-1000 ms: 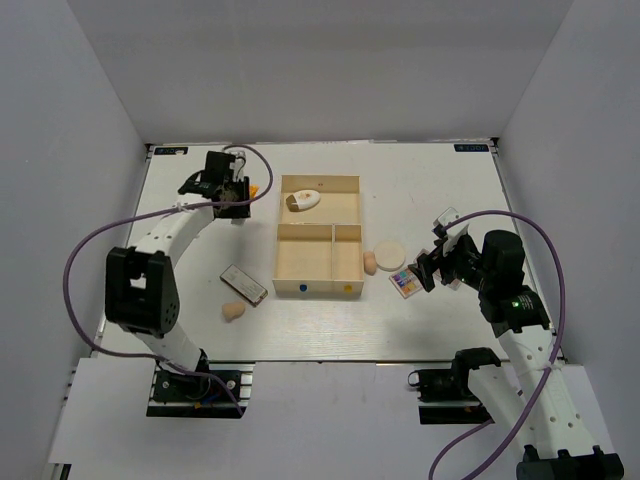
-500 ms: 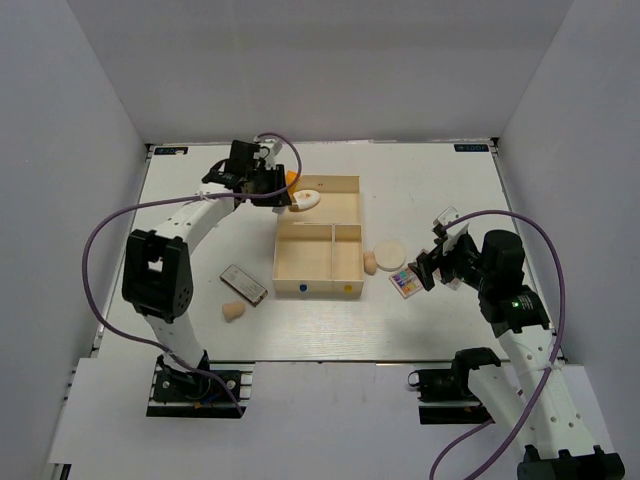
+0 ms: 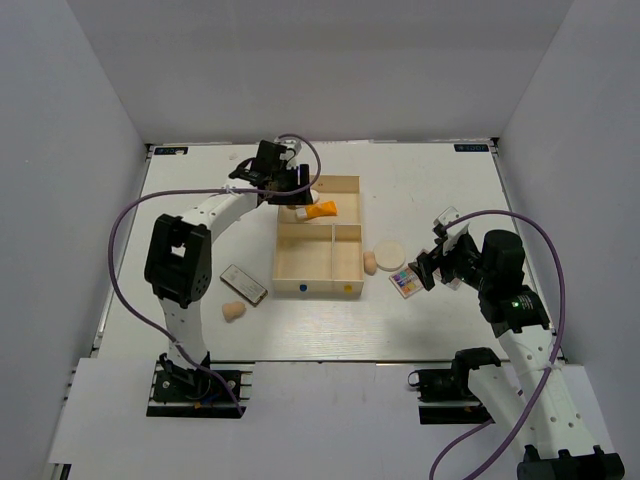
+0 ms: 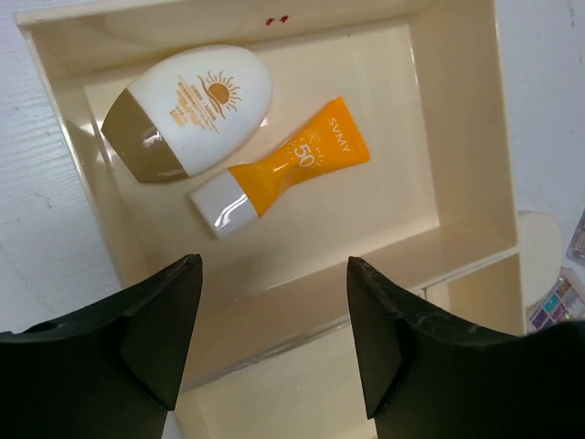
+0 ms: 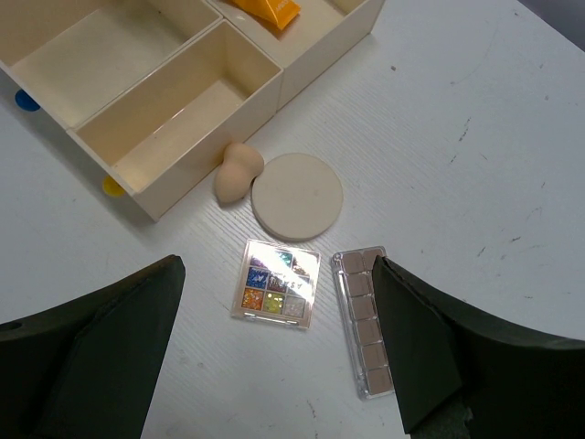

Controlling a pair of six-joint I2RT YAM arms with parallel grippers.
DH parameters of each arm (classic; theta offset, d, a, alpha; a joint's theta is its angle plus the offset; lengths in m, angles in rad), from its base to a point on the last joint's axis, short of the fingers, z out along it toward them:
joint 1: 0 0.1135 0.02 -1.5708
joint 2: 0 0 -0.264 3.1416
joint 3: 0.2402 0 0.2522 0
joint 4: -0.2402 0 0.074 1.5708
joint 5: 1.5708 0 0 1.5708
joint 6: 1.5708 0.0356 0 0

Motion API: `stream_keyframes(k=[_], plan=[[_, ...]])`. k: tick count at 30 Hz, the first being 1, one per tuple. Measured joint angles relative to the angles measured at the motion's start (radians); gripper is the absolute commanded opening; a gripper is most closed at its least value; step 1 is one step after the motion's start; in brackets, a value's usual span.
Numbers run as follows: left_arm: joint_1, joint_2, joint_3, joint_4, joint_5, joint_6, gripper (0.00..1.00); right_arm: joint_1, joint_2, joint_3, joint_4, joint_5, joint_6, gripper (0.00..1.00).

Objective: Organize the makeup

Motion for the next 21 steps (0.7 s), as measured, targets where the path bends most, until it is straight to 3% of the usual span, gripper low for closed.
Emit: stream_keyframes(k=[6,9,10,11,12,15,18,21], plan=[[-0.001,-0.01,0.0,-0.01,-0.048,-0.002,0.74,0.0,0.002,-0.002,0.002,0.0,0.0,0.89],[0.0,-0.089,-0.053,0.002,-0.063,0.001,0.67,0.002,0.02,-0.005,0.002,-0.005,-0.002,0.89],[0.003,-0.141,-0.093,0.013,-0.066,0.002,0.59,0.006,0.033,-0.005,0.003,-0.006,-0.002,0.89],[0.008,-0.204,-0.141,0.02,-0.071,-0.003,0.55,0.011,0.05,-0.005,0.004,-0.009,-0.003,0.84],[0.009,-0.273,-0.19,0.026,-0.078,-0.003,0.52,0.018,0.073,-0.005,0.004,-0.013,-0.005,0.69],[0.014,-0.491,-0.327,0.06,-0.082,-0.005,0.49,0.044,0.167,0.006,0.003,-0.028,-0.008,0.41],[0.016,-0.669,-0.407,0.067,-0.082,-0.01,0.49,0.073,0.312,0.047,0.0,-0.02,-0.003,0.36],[0.016,-0.803,-0.489,0.089,-0.094,-0.024,0.59,0.101,0.448,0.097,0.005,0.015,0.0,0.43]])
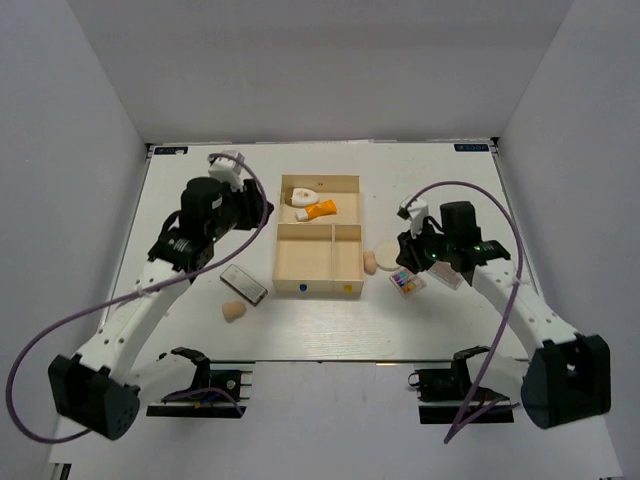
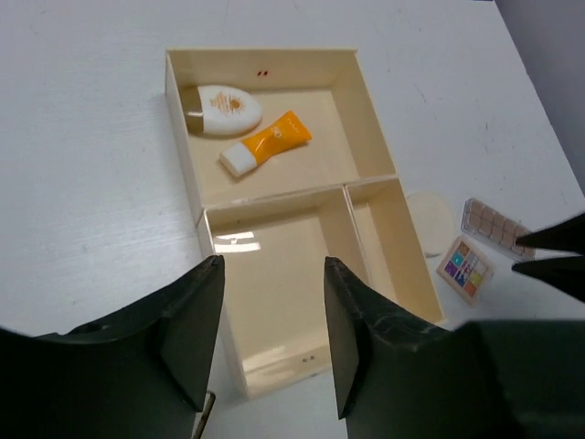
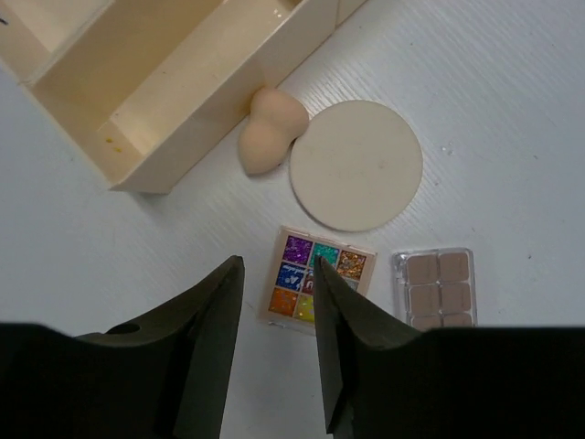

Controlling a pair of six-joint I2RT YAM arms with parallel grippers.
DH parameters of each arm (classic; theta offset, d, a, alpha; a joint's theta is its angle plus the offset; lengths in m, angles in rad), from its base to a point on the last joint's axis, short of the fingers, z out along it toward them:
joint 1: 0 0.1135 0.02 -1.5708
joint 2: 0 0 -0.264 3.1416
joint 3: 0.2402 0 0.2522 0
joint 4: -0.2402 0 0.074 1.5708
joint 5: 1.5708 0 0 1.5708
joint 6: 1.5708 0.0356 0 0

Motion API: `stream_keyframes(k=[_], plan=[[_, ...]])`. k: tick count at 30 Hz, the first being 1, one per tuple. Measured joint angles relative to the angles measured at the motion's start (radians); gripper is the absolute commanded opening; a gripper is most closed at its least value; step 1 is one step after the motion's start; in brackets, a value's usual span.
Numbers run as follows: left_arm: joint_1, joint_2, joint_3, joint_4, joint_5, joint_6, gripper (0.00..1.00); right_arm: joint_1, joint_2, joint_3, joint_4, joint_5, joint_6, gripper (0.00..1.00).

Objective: Organize the makeup

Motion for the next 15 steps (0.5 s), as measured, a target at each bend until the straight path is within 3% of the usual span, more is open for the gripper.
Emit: stream_keyframes(k=[2,5,7,15], plan=[[0.0,-0.088,-0.072,0.005,-0.008,-0.015,0.64,0.014,0.079,0.029,0.01,0.031,0.006,0.48],[0.0,-0.218,-0.172,-0.006,-0.026,-0.038,0.7,0.037,0.194,0.075,0.026,0.085,0.019,0.68],[-0.002,-0.289,-0.207,-0.006,-0.05,-0.046,0.72,0.047,0.266,0.114,0.03,0.122,0.027,0.74],[-0.012,-0.44,-0.232,0.011,-0.096,-0.053,0.73,0.055,0.507,0.268,0.074,0.249,0.034,0.7]])
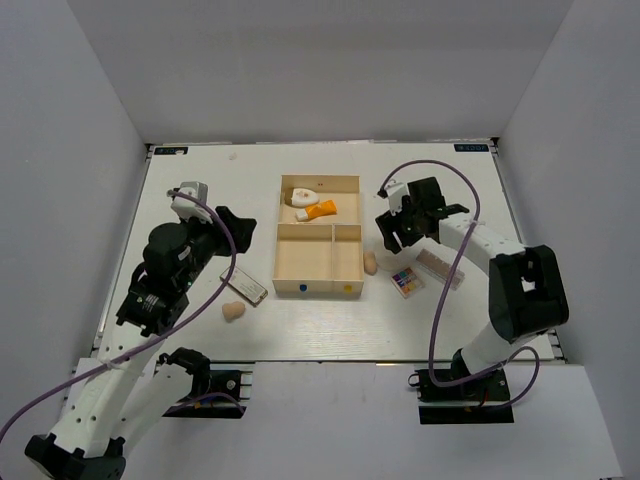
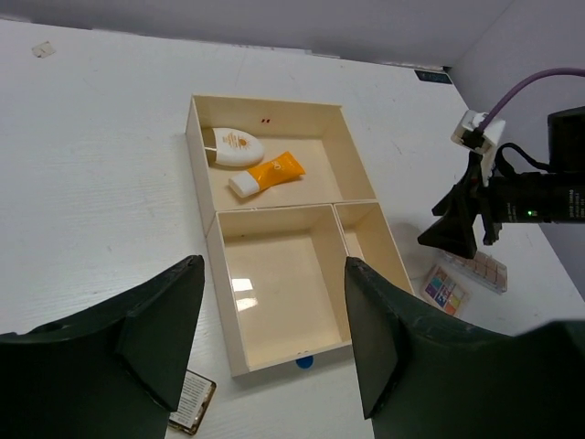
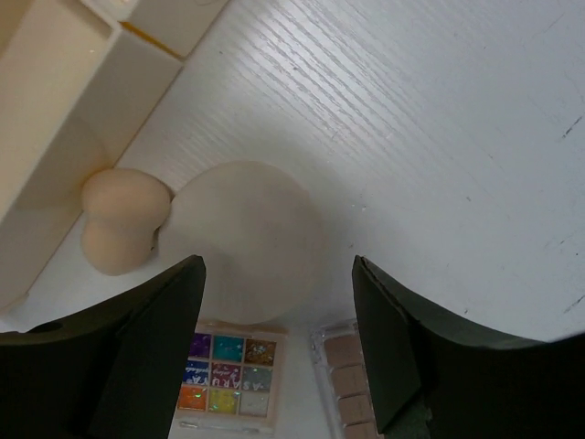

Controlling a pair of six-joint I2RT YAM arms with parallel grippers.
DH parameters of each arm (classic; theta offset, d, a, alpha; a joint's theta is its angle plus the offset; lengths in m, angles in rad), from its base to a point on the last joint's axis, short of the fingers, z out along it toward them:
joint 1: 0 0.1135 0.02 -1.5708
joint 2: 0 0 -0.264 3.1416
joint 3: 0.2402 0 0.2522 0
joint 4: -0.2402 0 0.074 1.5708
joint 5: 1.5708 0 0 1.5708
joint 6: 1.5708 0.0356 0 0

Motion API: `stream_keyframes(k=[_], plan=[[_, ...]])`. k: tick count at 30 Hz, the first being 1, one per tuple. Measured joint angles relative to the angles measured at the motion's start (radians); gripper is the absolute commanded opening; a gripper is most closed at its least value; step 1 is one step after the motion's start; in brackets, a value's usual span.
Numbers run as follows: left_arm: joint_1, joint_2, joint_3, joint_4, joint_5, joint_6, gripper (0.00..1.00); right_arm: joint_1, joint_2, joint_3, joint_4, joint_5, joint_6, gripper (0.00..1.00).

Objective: Organize the makeup

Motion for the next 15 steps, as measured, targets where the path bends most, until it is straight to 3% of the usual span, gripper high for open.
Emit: stream_keyframes(k=[15], plan=[[-0.002,0.008,-0.027,0.006,0.038,-0.001,0.73,-0.011,0.163,0.034,-0.008,0.046,0.005,0.63]])
